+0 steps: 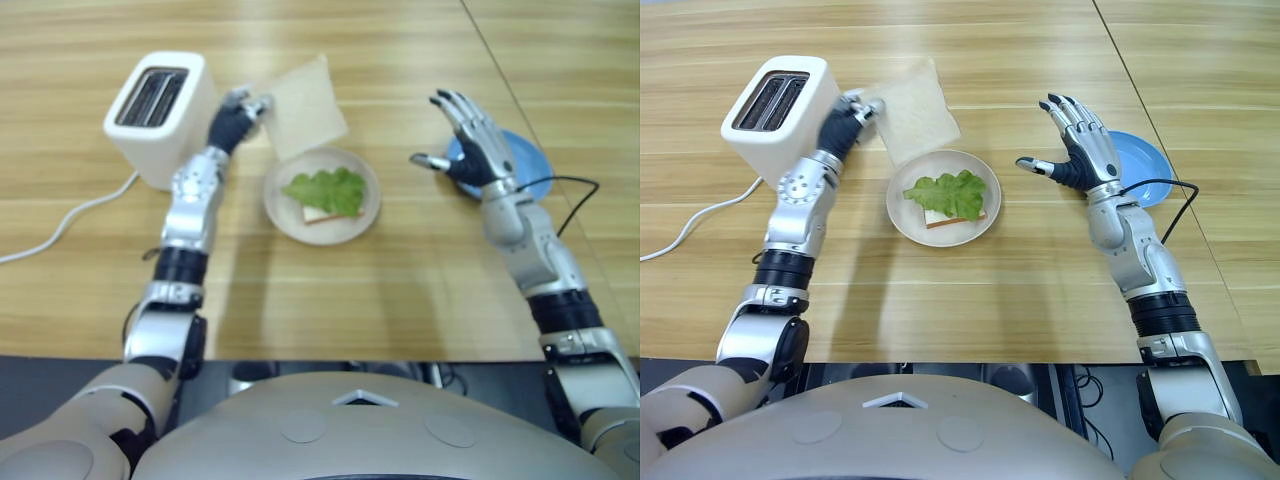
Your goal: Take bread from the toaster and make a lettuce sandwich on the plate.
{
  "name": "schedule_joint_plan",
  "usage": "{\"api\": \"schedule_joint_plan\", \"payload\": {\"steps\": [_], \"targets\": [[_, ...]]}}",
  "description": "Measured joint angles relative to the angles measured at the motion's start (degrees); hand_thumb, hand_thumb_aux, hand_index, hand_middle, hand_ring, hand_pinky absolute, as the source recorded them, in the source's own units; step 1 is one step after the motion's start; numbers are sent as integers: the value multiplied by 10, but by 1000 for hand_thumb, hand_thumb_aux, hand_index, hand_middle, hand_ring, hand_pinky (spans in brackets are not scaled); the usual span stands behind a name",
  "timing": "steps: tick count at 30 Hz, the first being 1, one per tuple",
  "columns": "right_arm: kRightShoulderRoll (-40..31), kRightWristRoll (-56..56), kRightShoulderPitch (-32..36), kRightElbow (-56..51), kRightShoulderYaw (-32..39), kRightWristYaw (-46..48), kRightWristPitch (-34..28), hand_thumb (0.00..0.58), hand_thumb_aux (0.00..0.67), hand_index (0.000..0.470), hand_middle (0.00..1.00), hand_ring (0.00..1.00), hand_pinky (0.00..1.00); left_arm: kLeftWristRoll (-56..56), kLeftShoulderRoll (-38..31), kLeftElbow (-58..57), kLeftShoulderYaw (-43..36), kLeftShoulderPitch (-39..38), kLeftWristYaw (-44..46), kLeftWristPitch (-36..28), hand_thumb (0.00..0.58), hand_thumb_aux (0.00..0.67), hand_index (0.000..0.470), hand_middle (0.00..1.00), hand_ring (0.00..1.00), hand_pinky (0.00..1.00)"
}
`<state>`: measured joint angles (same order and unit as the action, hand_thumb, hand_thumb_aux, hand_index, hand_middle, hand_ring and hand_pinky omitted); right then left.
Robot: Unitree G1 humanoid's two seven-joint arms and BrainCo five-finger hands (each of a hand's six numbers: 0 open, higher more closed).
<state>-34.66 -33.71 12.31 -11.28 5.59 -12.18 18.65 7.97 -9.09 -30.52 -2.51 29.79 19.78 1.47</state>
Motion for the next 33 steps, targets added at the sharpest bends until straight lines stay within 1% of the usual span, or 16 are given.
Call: {"api": "schedule_joint_plan", "payload": {"steps": [4, 9, 12, 15, 19, 25, 30, 33], "targets": [[0, 1, 3, -7, 0, 5, 7, 0, 0, 0, 0, 0, 0, 0, 17, -84, -19, 16, 68, -16, 580, 670, 460, 1000, 1000, 1000], [0, -2, 4, -14, 1, 6, 8, 0, 0, 0, 0, 0, 0, 0, 15, -126, -9, 41, 79, -21, 580, 670, 460, 1000, 1000, 1000], [1, -13, 8, -15, 9, 6, 8, 0, 0, 0, 0, 0, 0, -7, 16, -141, -10, 44, 81, -23, 580, 670, 460, 1000, 1000, 1000], [5, -30, 16, -15, 22, 7, 8, 0, 0, 0, 0, 0, 0, -29, 16, -165, -13, 46, 64, -22, 580, 670, 460, 1000, 1000, 1000], [6, -79, 23, -13, 66, 17, 11, 0, 0, 0, 0, 0, 0, -57, 10, -197, -17, 58, 39, -11, 580, 670, 460, 1000, 1000, 1000], [12, -208, 66, -13, 188, 33, 35, 0, 0, 0, 0, 0, 0, -100, 10, -243, -38, 74, 16, 7, 580, 670, 460, 1000, 1000, 1000], [29, -281, 100, -16, 265, 57, 54, 0, 0, 0, 0, 0, 0, -122, 11, -281, -44, 92, -6, 24, 580, 670, 460, 1000, 1000, 1000], [47, -313, 115, -43, 312, 67, 65, 0, 0, 0, 0, 0, 0, -129, 12, -294, -46, 95, -12, 30, 580, 670, 460, 1000, 1000, 1000]]}}
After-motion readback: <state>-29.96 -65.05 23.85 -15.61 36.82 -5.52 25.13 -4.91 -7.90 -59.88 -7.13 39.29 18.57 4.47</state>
